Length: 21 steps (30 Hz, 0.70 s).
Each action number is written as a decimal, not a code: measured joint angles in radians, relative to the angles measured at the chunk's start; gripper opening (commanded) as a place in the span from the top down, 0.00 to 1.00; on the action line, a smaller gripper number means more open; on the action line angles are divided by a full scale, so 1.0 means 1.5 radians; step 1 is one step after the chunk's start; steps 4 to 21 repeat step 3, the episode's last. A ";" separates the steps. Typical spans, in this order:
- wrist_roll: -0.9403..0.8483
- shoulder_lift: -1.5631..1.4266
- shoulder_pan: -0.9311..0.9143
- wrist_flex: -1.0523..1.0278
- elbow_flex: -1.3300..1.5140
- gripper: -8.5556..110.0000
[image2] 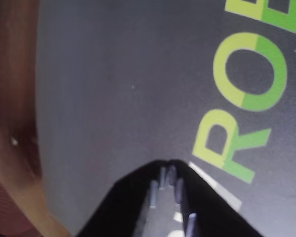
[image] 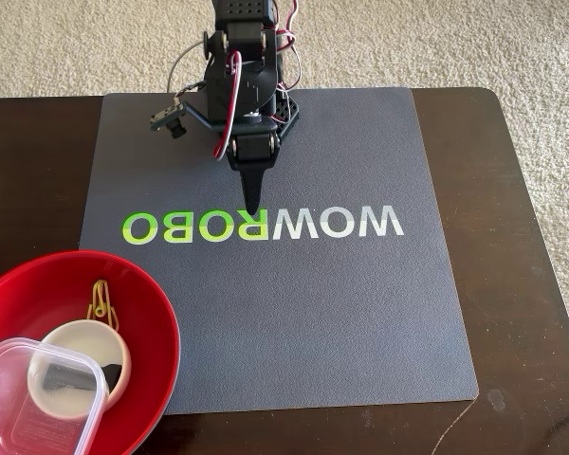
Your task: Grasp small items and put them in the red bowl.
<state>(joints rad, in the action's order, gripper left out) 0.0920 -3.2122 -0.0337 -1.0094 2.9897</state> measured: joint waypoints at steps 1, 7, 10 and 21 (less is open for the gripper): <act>0.001 -0.027 -0.018 -0.004 0.009 0.93; 0.000 -0.036 -0.037 -0.012 0.020 0.93; 0.000 -0.036 -0.037 -0.012 0.020 0.93; 0.000 -0.036 -0.037 -0.012 0.020 0.93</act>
